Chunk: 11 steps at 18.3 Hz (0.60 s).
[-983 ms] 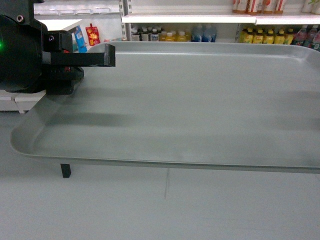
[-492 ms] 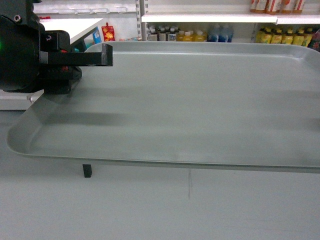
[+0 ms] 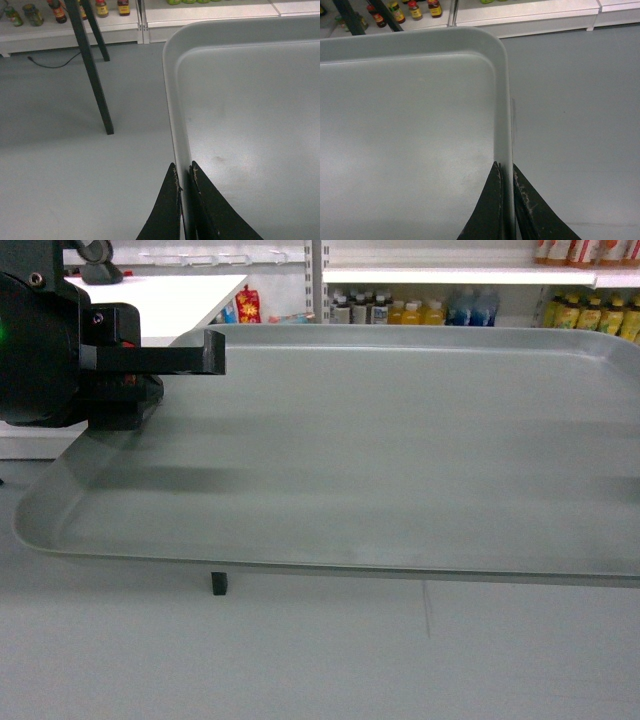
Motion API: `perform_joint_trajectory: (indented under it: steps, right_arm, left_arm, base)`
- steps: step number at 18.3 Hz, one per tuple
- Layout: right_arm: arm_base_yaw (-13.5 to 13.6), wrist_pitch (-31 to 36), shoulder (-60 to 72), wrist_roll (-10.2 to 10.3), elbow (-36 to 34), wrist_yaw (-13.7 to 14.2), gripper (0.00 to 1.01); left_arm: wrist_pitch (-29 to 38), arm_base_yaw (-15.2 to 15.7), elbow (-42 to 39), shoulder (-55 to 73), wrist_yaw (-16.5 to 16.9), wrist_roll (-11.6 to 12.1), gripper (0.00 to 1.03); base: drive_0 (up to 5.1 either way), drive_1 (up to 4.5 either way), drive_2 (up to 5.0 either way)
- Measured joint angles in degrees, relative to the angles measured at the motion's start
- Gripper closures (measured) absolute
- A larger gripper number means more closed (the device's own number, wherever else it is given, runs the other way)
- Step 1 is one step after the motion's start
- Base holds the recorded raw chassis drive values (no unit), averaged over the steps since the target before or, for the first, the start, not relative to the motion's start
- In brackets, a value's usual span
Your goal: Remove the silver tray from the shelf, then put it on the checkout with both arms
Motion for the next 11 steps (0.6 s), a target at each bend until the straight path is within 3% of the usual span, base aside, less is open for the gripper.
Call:
perform_joint_trajectory:
  steps: [11]
  right_arm:
    - [0.0, 0.0, 0.1, 0.0, 0.0, -0.1, 0.98]
  left_arm:
    - [0.0, 0.0, 0.0, 0.1, 0.1, 0.0, 1.0]
  base:
    - [-5.1, 2.37, 2.4]
